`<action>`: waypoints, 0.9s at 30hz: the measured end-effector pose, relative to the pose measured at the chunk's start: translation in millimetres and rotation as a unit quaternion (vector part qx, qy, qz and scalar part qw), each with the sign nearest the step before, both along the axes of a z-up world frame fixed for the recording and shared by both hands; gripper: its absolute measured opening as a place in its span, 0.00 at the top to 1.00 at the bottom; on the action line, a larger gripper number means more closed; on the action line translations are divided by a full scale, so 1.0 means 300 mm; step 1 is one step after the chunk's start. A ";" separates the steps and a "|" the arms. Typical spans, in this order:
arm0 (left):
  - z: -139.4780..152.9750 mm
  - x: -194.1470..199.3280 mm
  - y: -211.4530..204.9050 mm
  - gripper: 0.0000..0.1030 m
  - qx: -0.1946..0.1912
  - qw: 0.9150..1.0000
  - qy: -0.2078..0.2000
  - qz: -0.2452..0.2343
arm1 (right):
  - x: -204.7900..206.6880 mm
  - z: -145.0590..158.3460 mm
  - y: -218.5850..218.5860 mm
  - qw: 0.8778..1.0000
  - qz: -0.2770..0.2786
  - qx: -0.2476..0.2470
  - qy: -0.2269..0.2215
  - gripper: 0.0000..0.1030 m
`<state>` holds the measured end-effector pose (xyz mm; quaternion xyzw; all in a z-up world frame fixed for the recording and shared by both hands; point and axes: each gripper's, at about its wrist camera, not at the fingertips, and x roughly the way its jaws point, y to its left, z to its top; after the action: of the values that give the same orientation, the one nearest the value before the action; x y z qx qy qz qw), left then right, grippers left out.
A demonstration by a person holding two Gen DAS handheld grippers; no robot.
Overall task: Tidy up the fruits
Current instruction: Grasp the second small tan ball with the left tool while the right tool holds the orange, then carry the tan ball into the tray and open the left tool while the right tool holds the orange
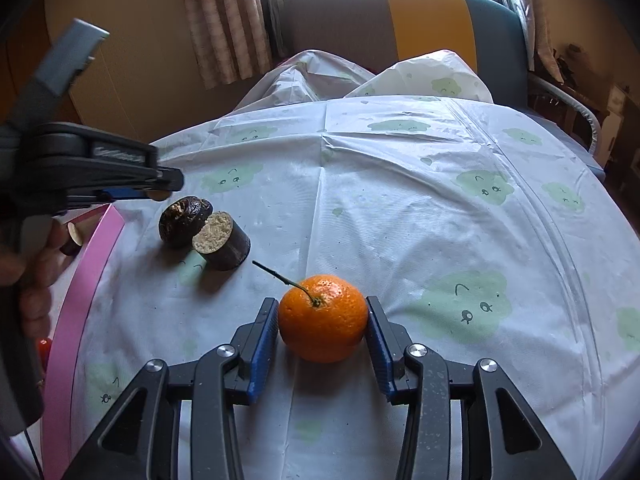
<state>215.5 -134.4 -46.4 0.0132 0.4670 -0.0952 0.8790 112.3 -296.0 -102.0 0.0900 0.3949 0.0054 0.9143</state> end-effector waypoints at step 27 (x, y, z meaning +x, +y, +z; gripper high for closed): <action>0.147 -0.383 0.094 0.73 -0.015 0.998 -0.061 -0.022 | 0.000 -0.001 0.031 0.999 0.000 -0.036 0.004 0.56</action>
<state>100.7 -106.1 -2.4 0.0156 0.4109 -0.1204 0.9035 112.4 -286.6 -102.3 0.0568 0.3982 -0.0089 0.9155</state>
